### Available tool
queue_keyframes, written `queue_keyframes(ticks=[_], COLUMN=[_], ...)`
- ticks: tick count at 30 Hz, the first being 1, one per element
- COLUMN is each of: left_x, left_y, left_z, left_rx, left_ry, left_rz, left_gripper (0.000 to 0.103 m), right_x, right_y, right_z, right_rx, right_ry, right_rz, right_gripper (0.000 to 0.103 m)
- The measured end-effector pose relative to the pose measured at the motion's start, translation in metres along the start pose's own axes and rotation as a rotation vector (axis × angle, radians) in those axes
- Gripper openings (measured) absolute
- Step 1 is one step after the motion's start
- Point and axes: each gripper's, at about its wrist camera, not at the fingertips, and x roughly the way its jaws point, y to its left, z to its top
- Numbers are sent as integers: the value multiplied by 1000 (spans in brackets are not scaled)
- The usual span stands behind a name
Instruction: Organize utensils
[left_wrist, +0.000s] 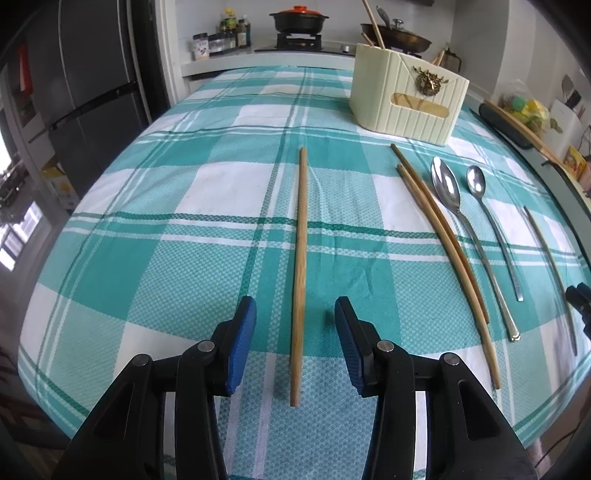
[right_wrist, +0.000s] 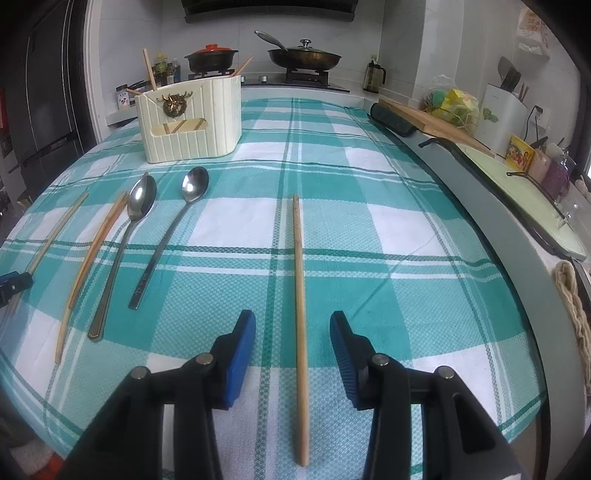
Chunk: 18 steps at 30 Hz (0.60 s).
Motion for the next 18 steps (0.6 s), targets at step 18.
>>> queue_keyframes(ticks=[18], left_x=[-9], left_y=[32], left_z=[27], left_rx=[-65], left_ry=[2], left_rz=[-104], left_gripper=[53], right_x=[-7], right_y=[-11], right_z=[8], right_rx=[3], right_ry=[-15], right_rz=[38], right_gripper=[43])
